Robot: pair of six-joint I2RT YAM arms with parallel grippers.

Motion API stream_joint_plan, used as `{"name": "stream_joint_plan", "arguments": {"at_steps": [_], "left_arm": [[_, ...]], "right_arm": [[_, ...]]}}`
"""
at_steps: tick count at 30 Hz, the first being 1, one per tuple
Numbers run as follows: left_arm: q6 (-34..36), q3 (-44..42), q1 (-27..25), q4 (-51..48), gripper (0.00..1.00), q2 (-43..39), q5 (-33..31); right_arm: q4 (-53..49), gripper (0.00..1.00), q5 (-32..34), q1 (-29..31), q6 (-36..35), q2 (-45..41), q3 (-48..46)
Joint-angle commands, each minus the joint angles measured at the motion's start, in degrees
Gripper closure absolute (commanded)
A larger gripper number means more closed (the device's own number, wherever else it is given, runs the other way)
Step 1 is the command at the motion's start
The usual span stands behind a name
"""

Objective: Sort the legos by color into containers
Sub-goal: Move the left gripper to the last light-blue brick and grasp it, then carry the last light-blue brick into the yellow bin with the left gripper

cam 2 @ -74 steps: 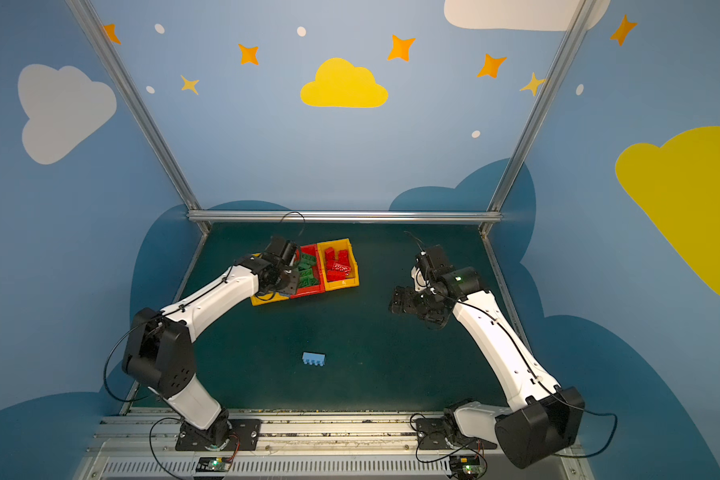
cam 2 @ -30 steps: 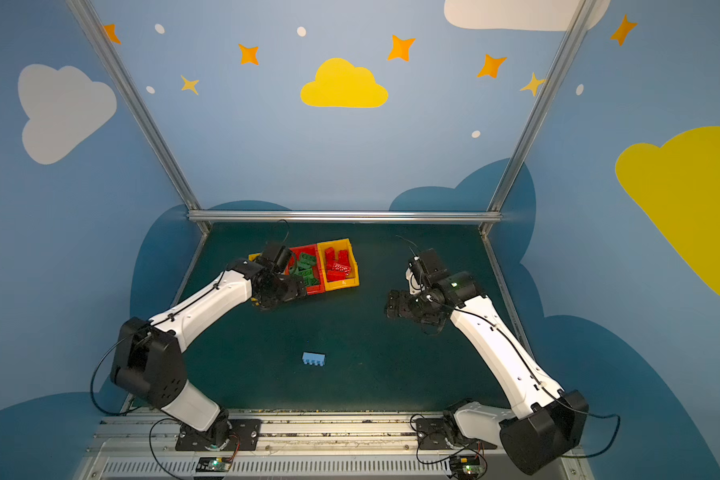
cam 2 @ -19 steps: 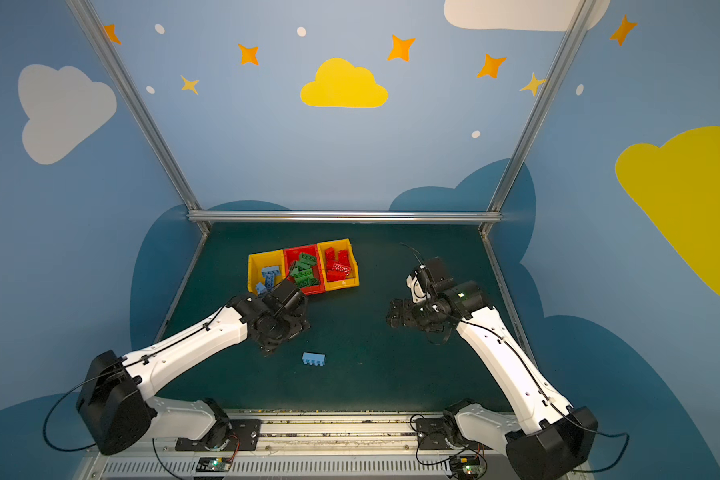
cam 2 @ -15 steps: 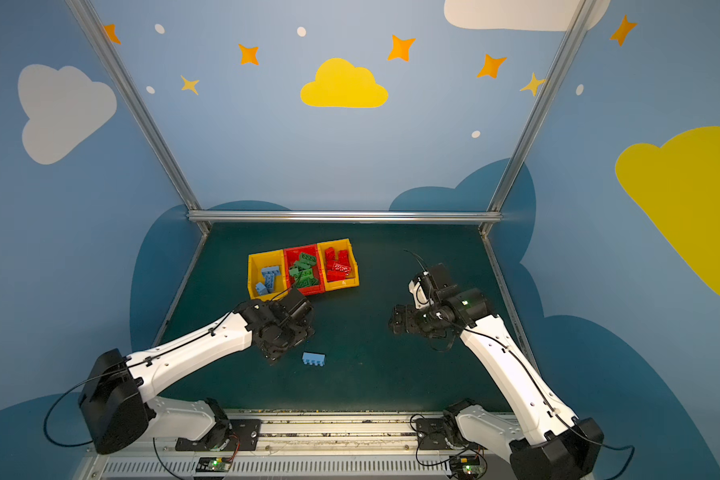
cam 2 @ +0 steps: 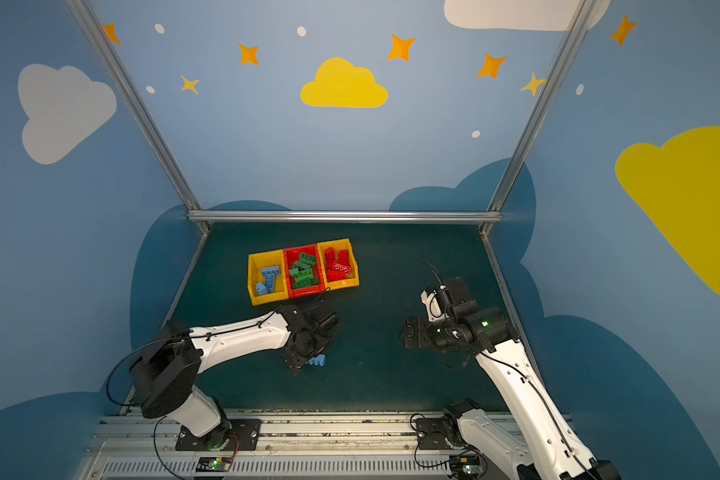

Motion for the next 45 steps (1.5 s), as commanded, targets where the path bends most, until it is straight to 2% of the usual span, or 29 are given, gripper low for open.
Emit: {"name": "stream_joint_plan", "arguments": {"at_steps": [1, 10, 13, 18, 20, 25, 32, 38, 45], "left_arm": [[-1.9, 0.1, 0.09, 1.18, 0.08, 1.65, 1.91], [-1.88, -2.28, 2.55, 5.27, 0.26, 2.86, 5.54], [-1.17, -2.53, 3.64, 5.35, 0.38, 2.94, 6.14], [0.98, -3.2, 5.89, 5.49, 0.72, 3.33, 8.21], [3.35, -1.62, 6.89, 3.37, 0.78, 3.11, 7.52], [12.94, 5.86, 11.69, -3.98, 0.8, 1.77, 4.4], [27.21, 17.87, 26.51, -9.9, 0.79, 0.09, 0.76], [37.05, 29.83, 37.46, -10.91, 0.78, 7.81, 0.35], [43.29, 41.76, 42.62, -12.53, 0.76, 19.71, 3.36]], "right_arm": [[-2.75, 0.04, 1.48, -0.65, -1.14, -1.35, -0.04], [-2.78, 0.04, 1.1, -1.56, -0.25, -1.83, -0.32], [-2.34, 0.04, 0.83, -1.67, 0.01, -1.19, -0.17], [-0.91, 0.04, 0.62, -1.8, 0.76, 0.64, 0.37], [-0.19, 0.04, 0.35, -1.8, 0.96, 1.56, 0.81], [1.73, 0.04, -0.09, -1.89, 1.16, 4.98, 2.56], [4.28, 0.04, -0.26, -1.87, 2.2, 11.88, 7.6], [5.6, 0.04, -0.71, -1.74, 4.02, 17.93, 12.09], [6.06, 0.04, 0.64, -1.45, 6.71, 22.87, 16.59]]}}
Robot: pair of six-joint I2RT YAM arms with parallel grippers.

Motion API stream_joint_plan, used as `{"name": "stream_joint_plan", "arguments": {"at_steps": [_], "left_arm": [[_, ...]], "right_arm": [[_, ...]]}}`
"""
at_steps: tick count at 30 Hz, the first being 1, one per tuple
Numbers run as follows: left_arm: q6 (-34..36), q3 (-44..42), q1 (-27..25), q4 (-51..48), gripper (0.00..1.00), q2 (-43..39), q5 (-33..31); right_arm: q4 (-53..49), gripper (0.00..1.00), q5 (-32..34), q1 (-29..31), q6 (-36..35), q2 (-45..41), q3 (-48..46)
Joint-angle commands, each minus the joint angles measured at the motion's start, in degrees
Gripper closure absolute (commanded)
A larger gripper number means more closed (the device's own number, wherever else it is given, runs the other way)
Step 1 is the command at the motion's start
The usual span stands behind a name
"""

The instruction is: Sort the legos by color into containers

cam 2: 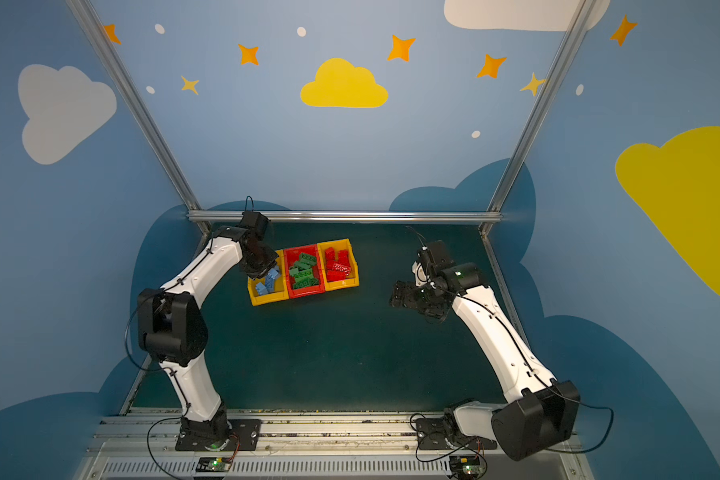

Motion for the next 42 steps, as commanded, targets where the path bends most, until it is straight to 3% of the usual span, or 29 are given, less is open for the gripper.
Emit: {"name": "stream_joint_plan", "arguments": {"at_steps": [1, 3, 4, 7, 9, 16, 23, 29, 34, 37, 42], "left_arm": [[5.54, 3.9, 0.86, -4.02, 0.76, 3.95, 0.79], [6.64, 5.23, 1.45, -4.12, 0.72, 5.5, 0.7], [7.15, 5.87, 1.76, -4.31, 0.63, 6.26, 0.71], [8.9, 7.67, 2.45, -4.9, 0.17, 7.39, 0.61], [9.7, 8.24, 2.54, -5.08, 0.0, 7.02, 0.26], [11.77, 0.56, 2.53, 3.09, 0.0, -3.36, 1.0], [19.18, -23.2, 2.8, 24.23, 0.0, -24.73, -4.07], [27.56, -45.9, 2.97, 41.73, 0.0, -42.58, -14.96], [32.63, -60.63, 2.98, 54.75, 0.0, -51.05, -19.3], [36.24, -66.97, 3.03, 64.26, 0.0, -51.13, -18.19], [38.06, -67.75, 3.07, 66.77, 0.0, -44.76, -21.23]], "right_arm": [[0.23, 0.04, 1.13, 0.17, 2.19, 1.16, 2.71], [0.54, 0.04, 1.6, 0.23, 2.98, 1.65, 2.98], [0.6, 0.04, 1.73, 0.26, 3.36, 1.81, 3.08], [0.63, 0.04, 2.04, 0.29, 3.75, 2.35, 3.25], [0.54, 0.04, 2.32, 0.34, 3.8, 2.65, 3.31], [-0.47, 0.04, 2.42, 0.17, 1.5, 4.75, 5.46], [7.82, 0.04, -5.0, 0.17, -5.98, -1.91, 1.71], [21.74, 0.04, 6.28, -0.1, -15.51, -16.2, -14.98], [33.13, 0.04, 17.14, -0.32, -21.83, -25.59, -28.29], [43.41, 0.04, 23.75, -0.49, -22.94, -29.34, -36.73], [57.28, 0.04, 28.29, -2.76, -21.28, -29.39, -47.48]]}}
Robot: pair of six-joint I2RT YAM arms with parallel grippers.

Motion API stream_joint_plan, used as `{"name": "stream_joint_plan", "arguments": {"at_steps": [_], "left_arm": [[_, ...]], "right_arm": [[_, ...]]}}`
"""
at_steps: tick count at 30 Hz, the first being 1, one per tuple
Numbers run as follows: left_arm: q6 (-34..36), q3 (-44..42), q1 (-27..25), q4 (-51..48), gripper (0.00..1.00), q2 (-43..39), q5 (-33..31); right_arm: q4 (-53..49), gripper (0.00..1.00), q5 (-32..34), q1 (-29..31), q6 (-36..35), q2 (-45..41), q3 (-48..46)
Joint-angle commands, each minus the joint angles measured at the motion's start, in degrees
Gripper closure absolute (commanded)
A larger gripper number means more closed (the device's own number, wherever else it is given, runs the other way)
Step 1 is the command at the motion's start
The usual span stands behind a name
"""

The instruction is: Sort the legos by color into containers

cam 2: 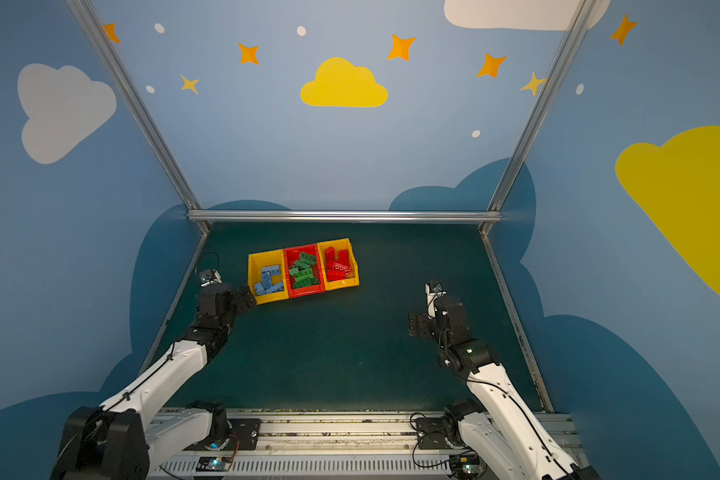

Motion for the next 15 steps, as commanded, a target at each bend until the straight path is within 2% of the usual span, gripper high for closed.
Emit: {"name": "stream_joint_plan", "arguments": {"at_steps": [1, 5, 11, 15], "left_arm": [[4.62, -0.31, 0.23, 8.67, 0.0, 3.64, -2.99], [7.06, -3.39, 0.61, 16.31, 0.0, 6.6, -5.19], [9.0, -7.49, 3.99, 31.63, 0.0, 15.55, -0.98], [10.37, -5.22, 5.08, 32.9, 0.0, 21.95, 5.09]], "right_arm": [[15.19, 0.04, 4.51, -1.99, 0.02, 1.06, -3.17], [23.54, 0.04, 5.39, -3.41, 1.93, 5.61, -5.78], [36.03, 0.04, 7.08, -7.32, -1.91, 16.07, -6.12], [45.17, 0.04, 2.57, -10.05, -2.99, 23.36, -6.57]]}}
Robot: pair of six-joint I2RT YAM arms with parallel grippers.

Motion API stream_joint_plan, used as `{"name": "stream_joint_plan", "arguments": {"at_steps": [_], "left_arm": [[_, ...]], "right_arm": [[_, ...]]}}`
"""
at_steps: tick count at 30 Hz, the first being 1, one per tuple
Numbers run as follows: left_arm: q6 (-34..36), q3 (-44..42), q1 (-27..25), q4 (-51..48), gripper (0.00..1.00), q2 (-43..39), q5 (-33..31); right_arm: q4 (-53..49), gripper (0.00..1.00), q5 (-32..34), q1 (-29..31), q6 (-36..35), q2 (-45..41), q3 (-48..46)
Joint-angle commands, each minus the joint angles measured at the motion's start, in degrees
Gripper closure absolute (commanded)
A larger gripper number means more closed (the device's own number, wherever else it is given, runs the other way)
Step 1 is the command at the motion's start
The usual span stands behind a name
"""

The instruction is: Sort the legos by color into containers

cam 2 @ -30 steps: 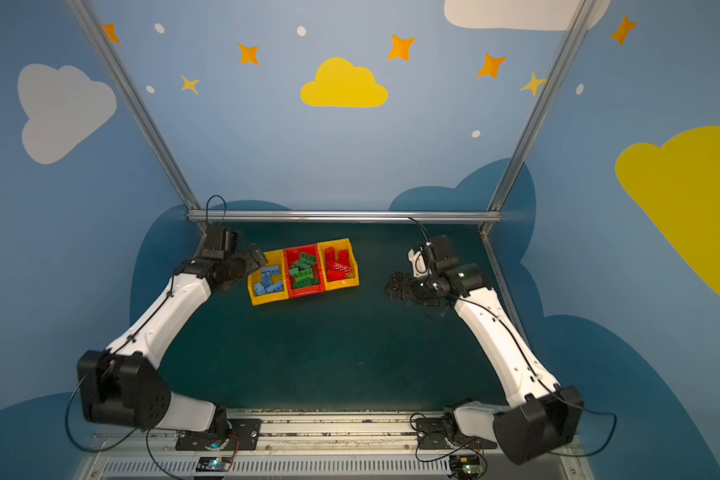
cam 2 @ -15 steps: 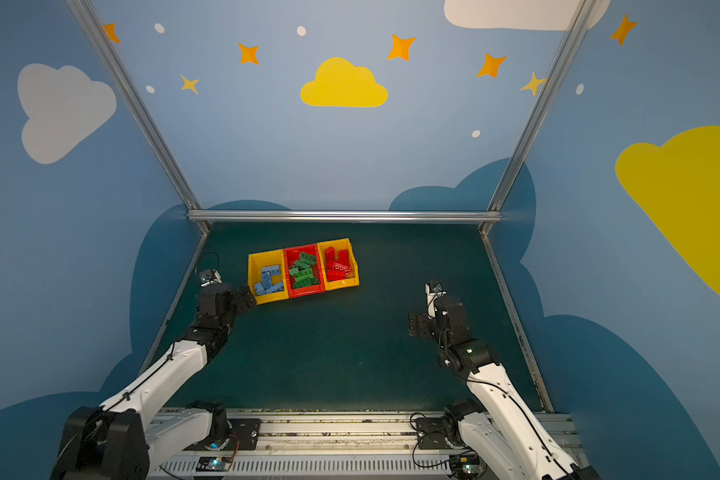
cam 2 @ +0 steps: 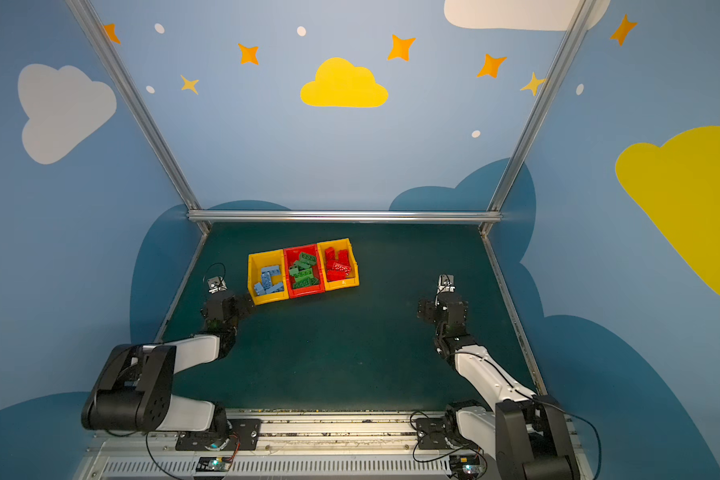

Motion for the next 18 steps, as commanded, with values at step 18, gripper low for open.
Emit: {"name": "stream_joint_plan", "arguments": {"at_steps": [18], "left_arm": [[2.89, 1.09, 0.75, 7.42, 0.0, 2.82, 7.06]], "right_arm": [[26.77, 0.03, -21.67, -10.45, -5.07, 19.95, -0.6]]}}
